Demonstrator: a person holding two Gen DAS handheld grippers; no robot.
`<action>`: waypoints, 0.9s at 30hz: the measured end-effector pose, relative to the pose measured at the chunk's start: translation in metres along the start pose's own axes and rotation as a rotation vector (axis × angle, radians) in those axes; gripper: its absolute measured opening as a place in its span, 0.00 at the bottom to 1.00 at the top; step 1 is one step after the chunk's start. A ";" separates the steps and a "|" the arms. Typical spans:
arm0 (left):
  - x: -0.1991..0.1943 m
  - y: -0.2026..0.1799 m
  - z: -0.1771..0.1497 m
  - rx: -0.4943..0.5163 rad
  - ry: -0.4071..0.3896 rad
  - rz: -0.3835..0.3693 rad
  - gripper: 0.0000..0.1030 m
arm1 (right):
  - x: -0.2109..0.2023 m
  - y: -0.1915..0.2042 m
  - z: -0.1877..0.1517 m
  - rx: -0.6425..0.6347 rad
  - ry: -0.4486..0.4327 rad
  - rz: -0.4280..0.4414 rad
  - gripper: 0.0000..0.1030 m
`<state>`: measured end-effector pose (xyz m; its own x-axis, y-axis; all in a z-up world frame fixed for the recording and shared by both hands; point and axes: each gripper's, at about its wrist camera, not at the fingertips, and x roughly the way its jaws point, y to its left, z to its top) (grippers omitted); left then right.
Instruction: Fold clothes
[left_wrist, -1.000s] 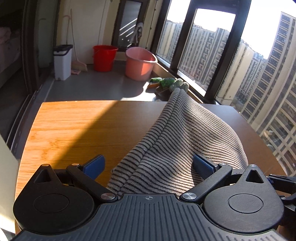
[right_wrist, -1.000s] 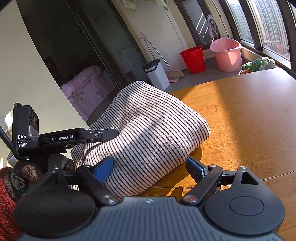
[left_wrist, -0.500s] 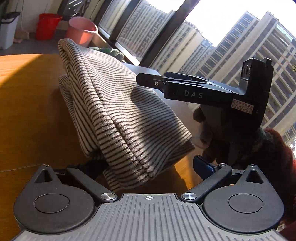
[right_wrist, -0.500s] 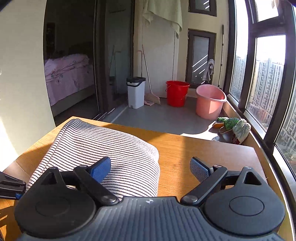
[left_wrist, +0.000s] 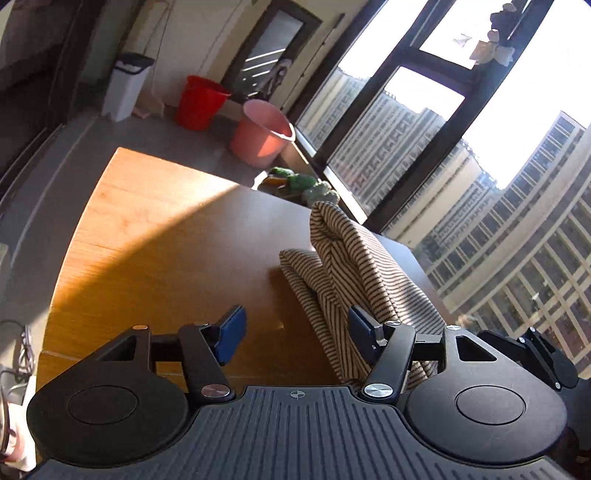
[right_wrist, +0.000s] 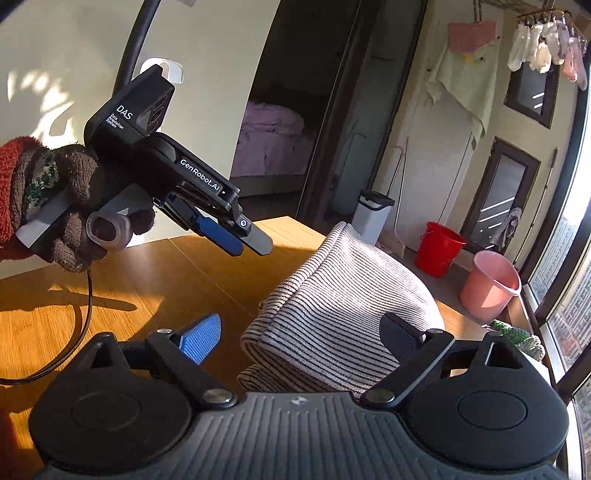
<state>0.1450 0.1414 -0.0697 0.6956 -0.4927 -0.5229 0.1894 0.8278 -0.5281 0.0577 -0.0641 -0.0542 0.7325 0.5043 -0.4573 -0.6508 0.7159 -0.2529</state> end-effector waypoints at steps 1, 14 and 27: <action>0.002 -0.003 -0.001 0.003 0.005 -0.007 0.60 | 0.009 0.004 0.001 0.001 0.012 0.000 0.91; 0.003 0.002 -0.007 -0.049 -0.011 -0.036 0.61 | 0.013 -0.016 0.027 0.056 0.034 -0.010 0.20; 0.000 0.002 -0.005 -0.060 -0.026 -0.031 0.74 | 0.067 0.027 0.006 -0.158 0.028 -0.138 0.46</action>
<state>0.1414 0.1420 -0.0744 0.7079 -0.5099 -0.4888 0.1694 0.7944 -0.5833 0.0902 -0.0078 -0.0862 0.8127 0.3912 -0.4319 -0.5692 0.6918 -0.4444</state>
